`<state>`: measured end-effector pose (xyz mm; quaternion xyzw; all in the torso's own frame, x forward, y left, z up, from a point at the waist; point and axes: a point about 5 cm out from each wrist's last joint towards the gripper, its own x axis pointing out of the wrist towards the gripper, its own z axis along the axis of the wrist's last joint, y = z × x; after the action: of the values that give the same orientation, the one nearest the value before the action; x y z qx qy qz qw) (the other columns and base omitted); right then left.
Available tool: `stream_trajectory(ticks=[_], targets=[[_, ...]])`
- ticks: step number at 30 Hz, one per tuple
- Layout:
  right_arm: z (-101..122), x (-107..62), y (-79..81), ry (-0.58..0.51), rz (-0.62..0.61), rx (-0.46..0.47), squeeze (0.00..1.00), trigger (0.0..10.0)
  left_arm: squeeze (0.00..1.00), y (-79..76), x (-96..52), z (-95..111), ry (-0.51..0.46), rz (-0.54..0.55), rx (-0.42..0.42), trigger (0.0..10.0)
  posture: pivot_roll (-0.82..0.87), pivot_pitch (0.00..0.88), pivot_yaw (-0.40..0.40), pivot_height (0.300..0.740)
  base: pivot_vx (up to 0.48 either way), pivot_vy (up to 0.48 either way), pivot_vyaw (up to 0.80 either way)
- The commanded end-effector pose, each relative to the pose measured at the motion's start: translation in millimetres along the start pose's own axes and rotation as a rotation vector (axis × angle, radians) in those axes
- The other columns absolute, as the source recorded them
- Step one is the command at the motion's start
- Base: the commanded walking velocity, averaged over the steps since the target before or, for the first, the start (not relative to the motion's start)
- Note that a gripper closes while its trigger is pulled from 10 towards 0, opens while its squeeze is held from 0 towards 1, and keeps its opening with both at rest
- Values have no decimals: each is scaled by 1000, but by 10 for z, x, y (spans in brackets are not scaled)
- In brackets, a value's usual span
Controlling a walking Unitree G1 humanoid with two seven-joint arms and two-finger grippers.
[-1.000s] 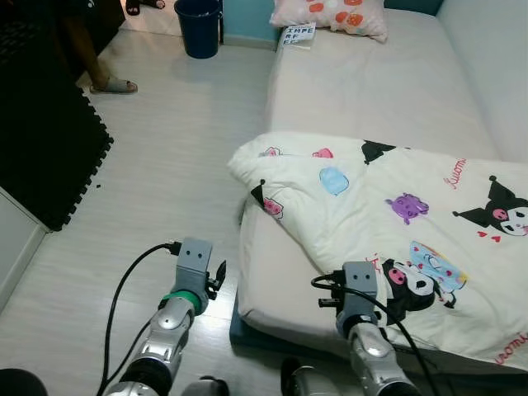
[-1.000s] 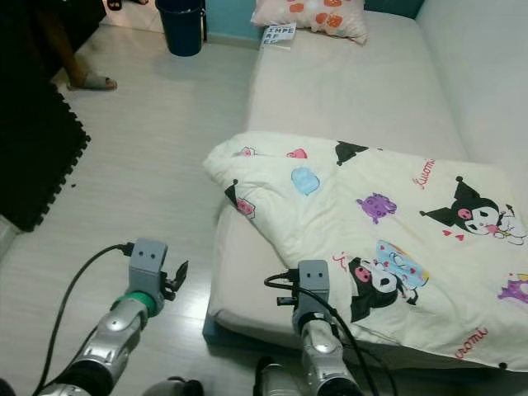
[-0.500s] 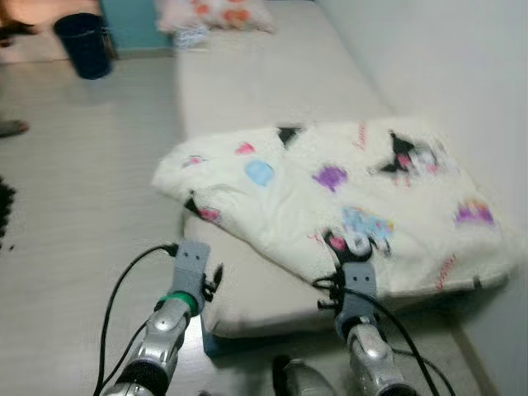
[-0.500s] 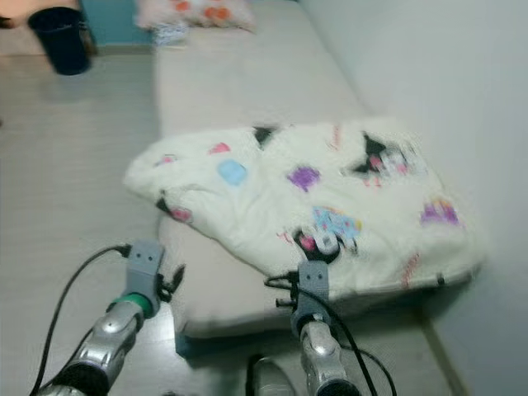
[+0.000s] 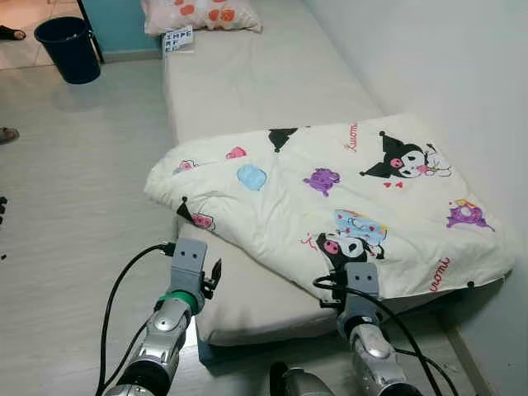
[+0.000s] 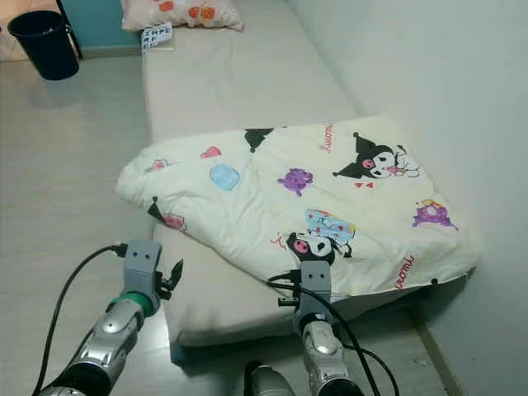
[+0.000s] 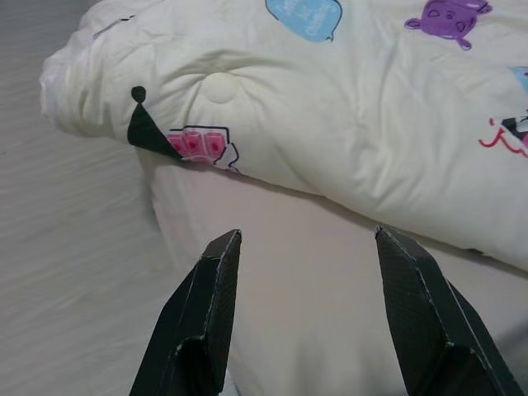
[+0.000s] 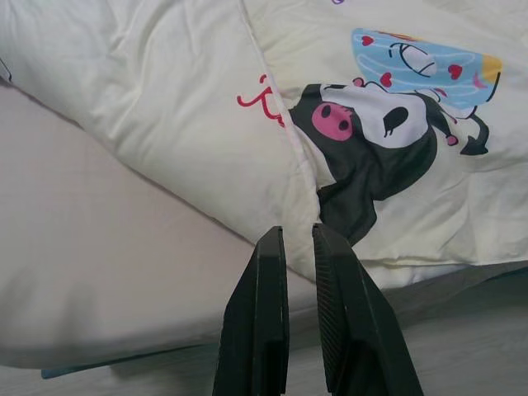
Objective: Clean up the room
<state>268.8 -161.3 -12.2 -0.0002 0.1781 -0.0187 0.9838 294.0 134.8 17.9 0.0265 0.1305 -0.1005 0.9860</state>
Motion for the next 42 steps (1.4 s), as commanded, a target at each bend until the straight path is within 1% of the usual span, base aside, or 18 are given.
stream_trajectory(ticks=[1,4,30,32,33,34,35,40,42], targets=[[-91,-40,-37,38,-7,-2,0,10000,0,-14,-48,-80,21,2,-9,10000,-14,125,22,740,0,-322,0],[-85,-38,-38,36,-4,-5,0,10000,0,-18,-51,-88,24,7,-21,10000,-15,127,21,740,0,-322,0],[-79,-36,-29,33,0,-2,0,10000,0,1,-40,-68,19,20,-34,10000,-16,131,23,740,0,-322,0],[-79,-36,-30,33,0,-3,0,10000,0,1,-40,-66,17,23,-48,10000,-16,131,22,740,0,0,0],[-79,-37,-32,32,1,-3,0,10000,0,6,-37,-67,20,30,-81,10000,-15,130,21,740,0,0,0],[-79,-37,-32,32,1,-3,0,10000,0,6,-37,-67,20,30,-81,10000,-15,130,21,740,0,0,0],[-79,-37,-28,32,2,-3,0,10000,0,10,-35,-45,5,31,-127,10000,-15,130,21,740,0,480,0],[-76,-35,-23,32,4,-3,0,10000,0,12,-34,-34,0,30,-147,10000,-14,131,21,740,0,480,0],[-74,-33,-20,31,5,-3,0,10000,0,19,-35,-16,-16,32,-128,10000,-13,130,21,740,0,240,0]])
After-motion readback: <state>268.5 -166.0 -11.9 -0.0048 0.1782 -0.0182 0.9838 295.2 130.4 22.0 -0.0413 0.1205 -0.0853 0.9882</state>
